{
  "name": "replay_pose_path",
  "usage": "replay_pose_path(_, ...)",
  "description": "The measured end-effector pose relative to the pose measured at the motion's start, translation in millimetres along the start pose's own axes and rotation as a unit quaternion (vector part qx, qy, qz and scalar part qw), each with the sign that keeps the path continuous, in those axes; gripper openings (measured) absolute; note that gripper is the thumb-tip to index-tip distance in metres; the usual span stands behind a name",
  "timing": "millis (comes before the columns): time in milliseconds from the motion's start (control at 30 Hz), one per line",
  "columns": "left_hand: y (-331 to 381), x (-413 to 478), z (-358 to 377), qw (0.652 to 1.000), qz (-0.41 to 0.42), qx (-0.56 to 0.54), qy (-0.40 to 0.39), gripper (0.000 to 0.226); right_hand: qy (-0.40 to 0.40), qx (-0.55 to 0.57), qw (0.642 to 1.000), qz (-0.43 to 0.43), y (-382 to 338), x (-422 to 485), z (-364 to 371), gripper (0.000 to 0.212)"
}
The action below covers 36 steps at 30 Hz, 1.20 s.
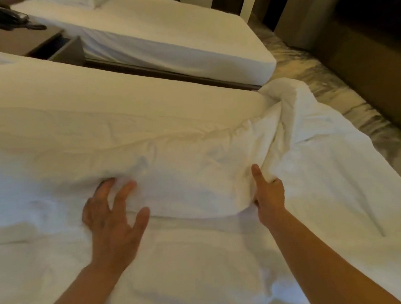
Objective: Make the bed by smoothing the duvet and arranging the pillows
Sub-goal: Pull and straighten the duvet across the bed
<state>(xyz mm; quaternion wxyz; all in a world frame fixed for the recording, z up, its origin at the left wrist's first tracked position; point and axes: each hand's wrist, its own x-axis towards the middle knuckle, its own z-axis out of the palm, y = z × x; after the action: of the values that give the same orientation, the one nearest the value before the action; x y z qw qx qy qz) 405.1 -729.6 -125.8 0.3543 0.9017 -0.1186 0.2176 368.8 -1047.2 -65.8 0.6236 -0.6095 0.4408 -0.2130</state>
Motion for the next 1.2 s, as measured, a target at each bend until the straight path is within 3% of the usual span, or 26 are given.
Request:
replay_pose_path(67, 41.9, 12.2, 41.1, 0.993, -0.015, 0.033, -0.108, 0.079, 0.015, -0.004, 1.000, -0.007, -15.9, 31.4, 2.4, 0.061)
replay_pose_path(133, 58.5, 5.2, 84.5, 0.958, -0.064, 0.094, -0.262, 0.091, 0.031, 0.013, 0.999, 0.001, -29.6, 62.6, 5.6, 0.088)
replay_pose_path(200, 50.7, -7.2, 112.6, 0.919, -0.088, 0.142, -0.357, 0.102, 0.031, 0.012, 0.999, 0.030, -41.6, 91.8, 10.1, 0.106)
replay_pose_path(333, 36.4, -4.7, 115.5, 0.914, -0.084, 0.158, -0.365, 0.114, -0.009, 0.048, 0.993, 0.105, -47.5, 124.3, 10.7, 0.087)
replay_pose_path(467, 37.7, -1.9, 115.8, 0.926, -0.091, 0.170, -0.325, 0.093, -0.041, 0.153, 0.983, 0.094, -47.1, 89.7, -27.0, 0.057)
replay_pose_path(600, 52.1, 19.2, 92.3, 0.947, -0.076, 0.139, -0.280, 0.090, 0.000, 0.232, 0.972, 0.024, -25.2, 26.7, -94.1, 0.046)
replay_pose_path(733, 69.4, 48.4, 3.4, 0.929, 0.004, 0.074, -0.363, 0.085, 0.053, 0.237, 0.967, 0.075, 31.6, -36.1, -136.1, 0.039)
replay_pose_path(867, 83.2, 33.8, -42.6, 0.840, 0.068, 0.196, -0.501, 0.096, 0.022, 0.143, 0.984, 0.102, 52.5, -45.2, -149.6, 0.051)
replay_pose_path(933, 93.0, 10.3, -26.5, 0.862, 0.092, 0.232, -0.442, 0.101, 0.066, 0.064, 0.993, 0.080, 43.3, -32.4, -151.4, 0.090)
replay_pose_path(1000, 119.7, -6.2, -0.6, 0.919, 0.067, 0.184, -0.343, 0.099, 0.154, -0.093, 0.983, 0.034, 20.9, -16.3, -155.7, 0.116)
replay_pose_path(1033, 137.3, -12.8, 17.9, 0.929, 0.047, 0.157, -0.333, 0.102, 0.185, -0.152, 0.971, 0.003, 7.5, -6.1, -158.4, 0.118)
replay_pose_path(1100, 161.8, -32.7, 61.9, 0.910, -0.007, 0.140, -0.391, 0.112, 0.203, -0.243, 0.947, -0.061, -17.3, 18.3, -160.5, 0.116)
replay_pose_path(1133, 170.0, -42.7, 83.8, 0.894, -0.036, 0.139, -0.425, 0.109, 0.200, -0.303, 0.928, -0.083, -27.1, 33.7, -159.5, 0.116)
replay_pose_path(1200, 171.4, -61.4, 118.7, 0.896, -0.061, 0.139, -0.418, 0.098, 0.165, -0.442, 0.873, -0.120, -43.8, 65.8, -157.2, 0.116)
